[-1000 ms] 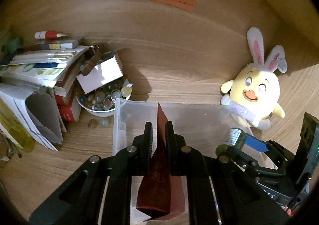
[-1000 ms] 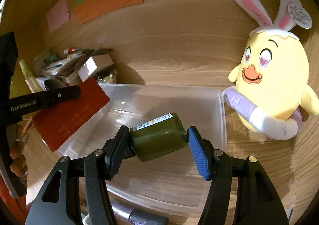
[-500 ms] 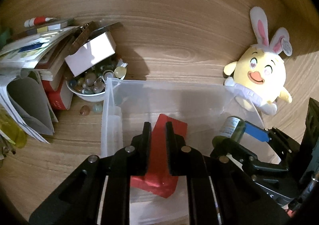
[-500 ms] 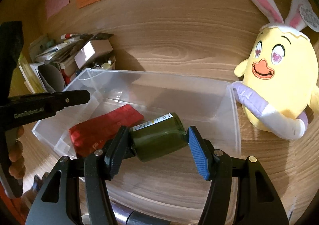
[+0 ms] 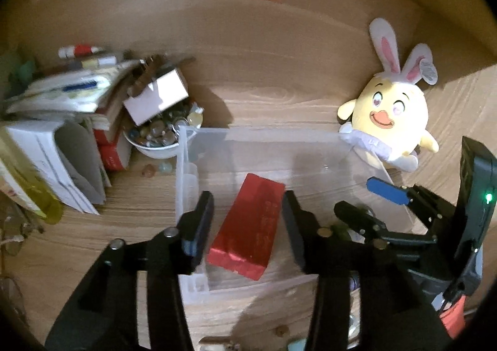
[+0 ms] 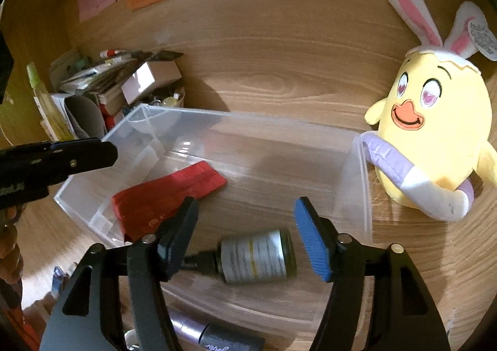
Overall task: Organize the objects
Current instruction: 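Carry both items into the clear bin and open both tools to release, then grasp the blue Max box with the left tool while the right tool grasps the spray bottle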
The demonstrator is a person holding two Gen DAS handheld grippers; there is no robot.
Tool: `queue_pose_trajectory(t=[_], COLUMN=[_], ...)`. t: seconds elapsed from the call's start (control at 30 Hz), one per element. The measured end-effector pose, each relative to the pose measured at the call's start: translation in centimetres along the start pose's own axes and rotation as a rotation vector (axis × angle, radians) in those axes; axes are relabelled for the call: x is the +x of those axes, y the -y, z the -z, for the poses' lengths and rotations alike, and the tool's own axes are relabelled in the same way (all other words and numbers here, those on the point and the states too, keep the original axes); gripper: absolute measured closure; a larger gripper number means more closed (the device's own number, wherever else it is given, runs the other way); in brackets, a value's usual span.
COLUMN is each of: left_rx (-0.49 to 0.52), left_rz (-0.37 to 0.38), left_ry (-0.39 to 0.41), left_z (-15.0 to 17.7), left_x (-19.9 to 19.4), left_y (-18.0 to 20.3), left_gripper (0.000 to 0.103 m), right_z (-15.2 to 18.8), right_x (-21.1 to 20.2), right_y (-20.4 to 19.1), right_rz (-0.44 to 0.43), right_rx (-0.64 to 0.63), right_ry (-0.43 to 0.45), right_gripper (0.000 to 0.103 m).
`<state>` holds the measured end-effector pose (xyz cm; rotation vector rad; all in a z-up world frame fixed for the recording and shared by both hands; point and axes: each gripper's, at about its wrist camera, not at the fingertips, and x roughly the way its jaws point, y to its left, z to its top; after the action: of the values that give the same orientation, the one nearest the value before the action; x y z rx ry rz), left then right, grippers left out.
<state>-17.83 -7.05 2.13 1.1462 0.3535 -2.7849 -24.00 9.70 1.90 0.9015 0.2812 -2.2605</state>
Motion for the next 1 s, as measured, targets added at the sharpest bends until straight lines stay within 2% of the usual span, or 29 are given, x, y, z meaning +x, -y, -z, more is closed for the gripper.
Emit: queue_pose_trajectory(t=[0.07, 0.27, 0.57, 0.77, 1.0], left_rx=[0.018, 0.044, 0.035, 0.017, 0.005], left_rz=[-0.012, -0.004, -0.034, -0.036, -0.033], left_ry=[0.019, 0.06, 0.072, 0.033, -0.039], left_z=[0.2, 1.2, 3.2, 4.8, 7.5], left_x=[-0.9, -3.3, -5.5, -5.2, -4.3], left_y=[0.1, 0.0, -0.3, -1.8, -3.0], left_gripper=[0.046, 0.032, 0.02, 0.02, 0.02], right_z=[-0.1, -0.2, 0.9, 2.3, 4.3], right_x=[-0.7, -2.7, -6.0, -6.9, -6.4], right_y=[-0.1, -0.3, -1.0, -1.2, -0.9], right_rz=[0.004, -0.012, -0.007, -0.004, -0.012], right_rx=[-0.002, -0.001, -0.031, -0.035, -0.018], right_ry=[0.018, 0.053, 0.104, 0.104, 0.06], right_gripper=[0.033, 0.025, 0.021, 0.02, 0.02])
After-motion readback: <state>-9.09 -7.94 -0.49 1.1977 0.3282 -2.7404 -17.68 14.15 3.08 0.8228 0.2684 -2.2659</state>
